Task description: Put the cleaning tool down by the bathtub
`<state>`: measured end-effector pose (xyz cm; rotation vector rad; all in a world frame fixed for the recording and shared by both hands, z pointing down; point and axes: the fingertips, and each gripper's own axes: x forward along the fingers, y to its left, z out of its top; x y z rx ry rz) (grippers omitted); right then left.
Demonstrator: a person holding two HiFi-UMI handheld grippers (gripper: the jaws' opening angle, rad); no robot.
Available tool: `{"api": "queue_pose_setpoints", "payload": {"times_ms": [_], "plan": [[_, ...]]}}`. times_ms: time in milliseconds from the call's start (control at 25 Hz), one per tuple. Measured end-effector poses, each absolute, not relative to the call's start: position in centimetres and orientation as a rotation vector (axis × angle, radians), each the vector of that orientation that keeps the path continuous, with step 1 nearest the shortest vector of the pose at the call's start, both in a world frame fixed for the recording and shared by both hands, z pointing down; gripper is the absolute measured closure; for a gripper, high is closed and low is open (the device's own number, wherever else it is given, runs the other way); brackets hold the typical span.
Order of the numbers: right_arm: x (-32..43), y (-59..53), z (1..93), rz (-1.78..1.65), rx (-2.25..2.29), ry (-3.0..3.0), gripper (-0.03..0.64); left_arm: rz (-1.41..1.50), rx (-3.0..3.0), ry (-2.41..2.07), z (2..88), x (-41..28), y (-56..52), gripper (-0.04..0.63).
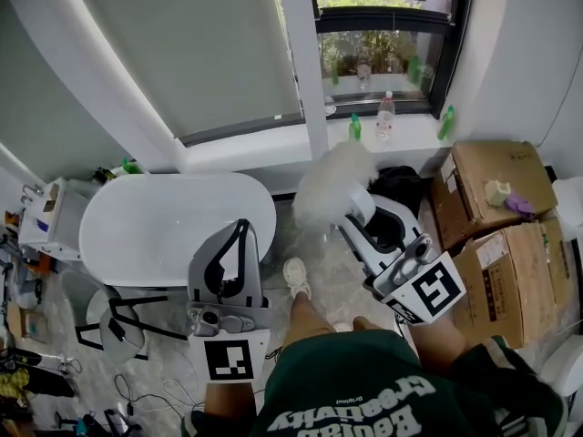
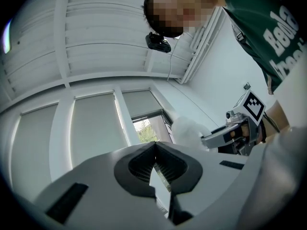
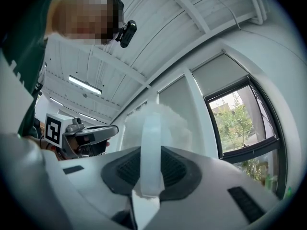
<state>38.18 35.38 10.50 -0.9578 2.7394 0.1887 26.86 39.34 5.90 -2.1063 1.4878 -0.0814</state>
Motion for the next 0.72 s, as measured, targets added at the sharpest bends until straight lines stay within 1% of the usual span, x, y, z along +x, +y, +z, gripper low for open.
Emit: {"api": "queue_pose_setpoints", "payload": {"times_ms": [360, 720], "plan": [[36.6, 29.9, 11.2, 0.215, -0.967, 2.738, 0.525, -0.051, -2.123, 1.480, 6.8, 24.8, 33.4, 0.586], [33.5, 20.2, 11.4, 0.263, -1.007, 2.753, 0.525, -0.063, -2.135, 1.441, 7.0, 21.6, 22.1, 0.586]]}}
